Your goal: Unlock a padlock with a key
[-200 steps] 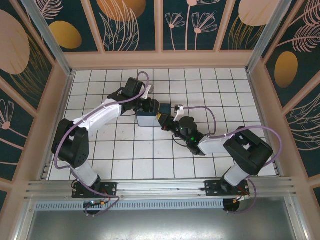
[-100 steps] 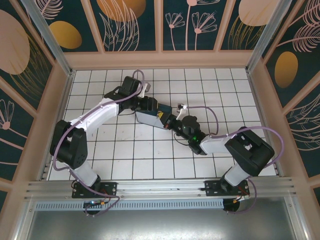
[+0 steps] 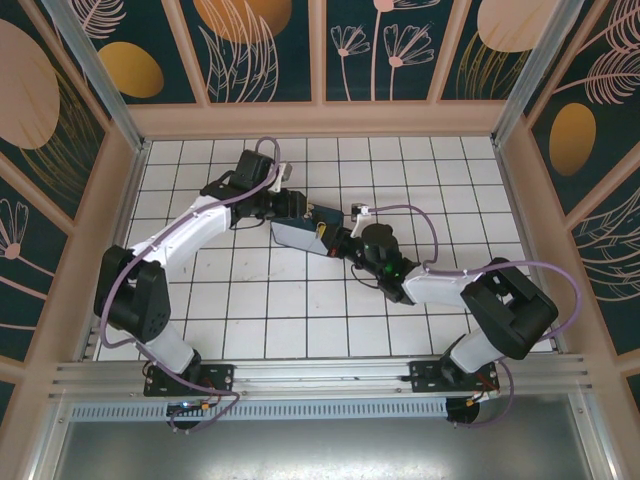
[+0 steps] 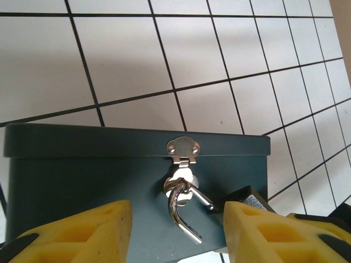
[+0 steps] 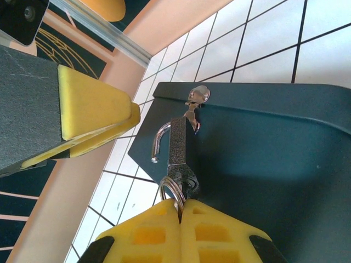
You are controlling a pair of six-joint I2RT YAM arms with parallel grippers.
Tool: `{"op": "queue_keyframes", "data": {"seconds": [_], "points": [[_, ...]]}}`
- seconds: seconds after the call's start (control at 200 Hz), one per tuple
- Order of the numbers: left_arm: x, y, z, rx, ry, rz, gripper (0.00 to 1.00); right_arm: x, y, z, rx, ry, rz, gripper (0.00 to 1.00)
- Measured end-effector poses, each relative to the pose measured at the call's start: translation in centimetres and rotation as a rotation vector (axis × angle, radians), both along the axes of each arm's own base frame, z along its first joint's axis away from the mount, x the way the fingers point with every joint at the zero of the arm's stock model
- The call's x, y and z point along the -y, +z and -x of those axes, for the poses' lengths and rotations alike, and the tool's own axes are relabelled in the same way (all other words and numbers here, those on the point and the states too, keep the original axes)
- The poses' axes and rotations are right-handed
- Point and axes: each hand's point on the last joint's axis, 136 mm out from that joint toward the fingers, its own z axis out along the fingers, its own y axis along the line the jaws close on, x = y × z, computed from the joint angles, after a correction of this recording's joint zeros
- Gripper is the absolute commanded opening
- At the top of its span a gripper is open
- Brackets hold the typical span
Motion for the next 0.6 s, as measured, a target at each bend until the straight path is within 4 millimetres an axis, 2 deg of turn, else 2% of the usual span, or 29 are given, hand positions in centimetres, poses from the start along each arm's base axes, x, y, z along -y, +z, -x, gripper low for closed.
{"op": "queue_keyframes", "data": {"seconds": [0.165, 0.31, 0.48, 0.601], "points": [[-1.3, 1.4, -0.2, 0.033, 0.033, 0.001, 0.51, -0.3, 0.1, 0.3, -0.06, 0.029, -0.044, 0.19], [-3.1, 2.7, -1.1, 0.064, 0.081, 0.015, 0.51, 0.0, 0.0, 0.9, -0.1, 0.045, -0.032, 0.22], [-5.1, 2.3, -1.7, 0.053, 0.126, 0.01, 0.51, 1.7, 0.6, 1.5, -0.116, 0.025, -0.019, 0.23], [-5.6, 1.5, -1.7, 0.041, 0.137, 0.005, 0.51, 2.7, 1.4, 1.3, -0.107, 0.004, 0.01, 0.24]]}}
